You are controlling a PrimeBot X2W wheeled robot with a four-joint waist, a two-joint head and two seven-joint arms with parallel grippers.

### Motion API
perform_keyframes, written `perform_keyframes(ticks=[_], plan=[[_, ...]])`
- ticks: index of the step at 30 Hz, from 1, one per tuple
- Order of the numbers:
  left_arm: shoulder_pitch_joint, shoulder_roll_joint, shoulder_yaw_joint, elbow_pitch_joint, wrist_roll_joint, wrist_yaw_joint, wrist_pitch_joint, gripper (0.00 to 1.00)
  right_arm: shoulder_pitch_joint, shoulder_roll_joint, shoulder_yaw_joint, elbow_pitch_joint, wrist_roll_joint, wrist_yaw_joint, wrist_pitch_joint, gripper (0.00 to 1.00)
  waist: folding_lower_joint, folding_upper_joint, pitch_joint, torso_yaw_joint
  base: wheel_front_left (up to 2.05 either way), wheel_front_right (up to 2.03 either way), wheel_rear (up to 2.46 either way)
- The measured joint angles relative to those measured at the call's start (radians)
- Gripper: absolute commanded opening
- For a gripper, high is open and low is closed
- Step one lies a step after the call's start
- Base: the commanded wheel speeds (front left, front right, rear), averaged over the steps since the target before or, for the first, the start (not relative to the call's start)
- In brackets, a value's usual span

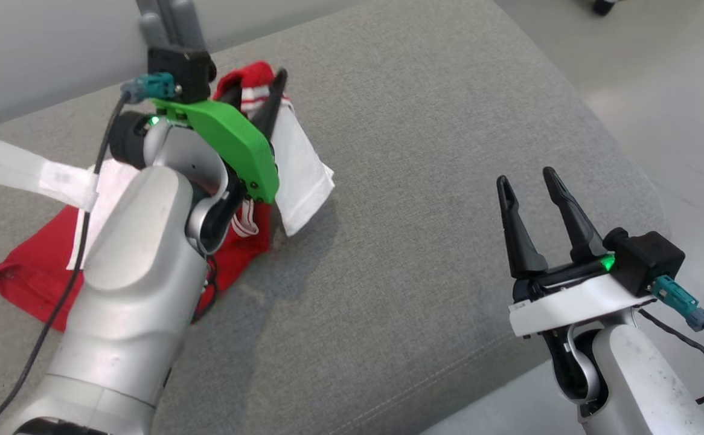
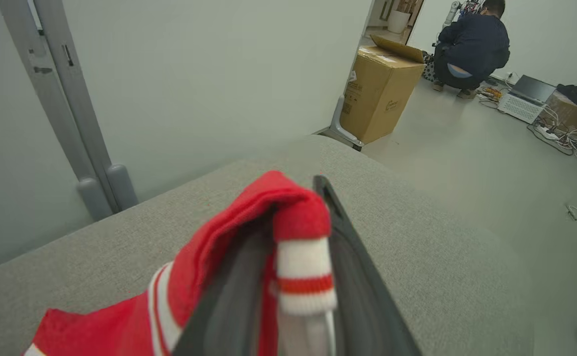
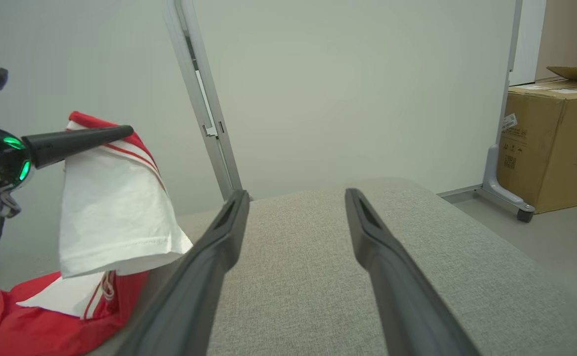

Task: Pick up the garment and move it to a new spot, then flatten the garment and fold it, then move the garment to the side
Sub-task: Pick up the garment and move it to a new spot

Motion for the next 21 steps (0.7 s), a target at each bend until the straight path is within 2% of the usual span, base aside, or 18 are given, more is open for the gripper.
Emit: perform_keyframes(ticks=[4, 8, 21], plan=[[0.063, -0.007, -0.053, 0.017, -0.084, -0.008, 0.037, 1.0, 0.004, 0.0, -0.033, -0.005, 0.0, -0.001, 0.0, 1.0, 0.0, 0.0, 0.028, -0.025, 0.0, 0.0, 0.0], [0.073, -0.005, -0.1, 0.006, -0.092, -0.009, 0.045, 1.0, 0.004, 0.0, -0.046, -0.005, 0.0, -0.001, 0.0, 1.0, 0.0, 0.0, 0.042, -0.019, 0.0, 0.0, 0.0], [0.073, 0.002, -0.124, -0.049, -0.091, -0.009, -0.035, 1.0, 0.004, -0.009, -0.066, -0.003, -0.005, 0.0, 0.0, 1.0, 0.0, 0.0, 0.017, 0.095, 0.0, 0.0, 0.0]])
